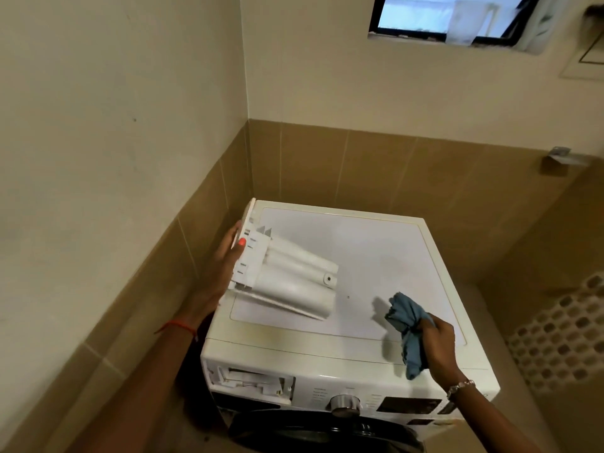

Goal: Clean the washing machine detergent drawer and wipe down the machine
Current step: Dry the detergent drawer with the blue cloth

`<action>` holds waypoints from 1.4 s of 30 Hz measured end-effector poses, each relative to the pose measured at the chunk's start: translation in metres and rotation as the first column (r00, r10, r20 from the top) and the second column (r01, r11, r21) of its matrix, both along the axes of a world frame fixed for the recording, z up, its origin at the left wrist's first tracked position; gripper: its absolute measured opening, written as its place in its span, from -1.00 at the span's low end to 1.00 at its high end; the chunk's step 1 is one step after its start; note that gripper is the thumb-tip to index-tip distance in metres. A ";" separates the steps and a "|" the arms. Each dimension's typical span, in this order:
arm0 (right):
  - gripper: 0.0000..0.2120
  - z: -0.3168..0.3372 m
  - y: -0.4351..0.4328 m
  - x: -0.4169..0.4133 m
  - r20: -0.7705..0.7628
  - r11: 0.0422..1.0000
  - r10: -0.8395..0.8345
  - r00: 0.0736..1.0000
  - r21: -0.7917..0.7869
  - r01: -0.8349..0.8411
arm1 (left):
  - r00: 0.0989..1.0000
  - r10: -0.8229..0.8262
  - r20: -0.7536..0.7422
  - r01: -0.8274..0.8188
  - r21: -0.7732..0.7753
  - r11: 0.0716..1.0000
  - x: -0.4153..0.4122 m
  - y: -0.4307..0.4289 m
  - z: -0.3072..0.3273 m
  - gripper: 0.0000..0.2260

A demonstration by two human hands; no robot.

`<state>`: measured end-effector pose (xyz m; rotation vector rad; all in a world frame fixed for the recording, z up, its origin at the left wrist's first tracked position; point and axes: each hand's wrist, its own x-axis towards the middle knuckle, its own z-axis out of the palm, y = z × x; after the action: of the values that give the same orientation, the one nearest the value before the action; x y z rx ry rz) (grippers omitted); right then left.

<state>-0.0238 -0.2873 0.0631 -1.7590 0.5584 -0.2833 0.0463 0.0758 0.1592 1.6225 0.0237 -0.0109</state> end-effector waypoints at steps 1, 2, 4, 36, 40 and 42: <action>-0.80 -0.002 -0.002 -0.001 -0.030 0.999 -0.022 0.999 0.029 0.022 | 1.000 -0.011 0.010 0.011 -0.002 1.000 0.005 0.003 0.005 -0.58; -0.82 -0.004 -0.002 -0.001 -0.063 0.997 -0.046 0.997 0.064 0.050 | 0.999 -0.022 0.031 0.022 0.006 1.000 0.008 0.005 0.009 -0.55; -0.85 -0.003 0.000 -0.001 -0.112 0.982 -0.097 0.989 0.151 0.113 | 0.995 -0.058 0.085 0.049 0.109 0.993 0.012 0.011 0.016 -0.41; -0.72 0.011 0.058 0.009 -0.132 0.576 0.122 0.984 0.816 0.038 | 0.678 -0.627 0.384 -0.407 0.906 0.115 -0.071 -0.023 -0.160 -0.44; -0.60 0.009 0.054 0.005 -0.121 0.557 0.144 0.982 0.830 0.021 | 0.696 -0.626 0.351 -0.352 0.927 0.128 -0.071 -0.020 -0.176 -0.44; -0.61 0.007 0.052 0.003 -0.128 0.555 0.148 0.981 0.832 0.025 | 0.705 -0.616 0.351 -0.338 0.930 0.144 -0.070 -0.021 -0.180 -0.42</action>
<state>-0.0209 -0.2356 0.0705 -0.8475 0.6216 0.2030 -0.0235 0.0550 -0.0211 2.9291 -1.0133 0.6292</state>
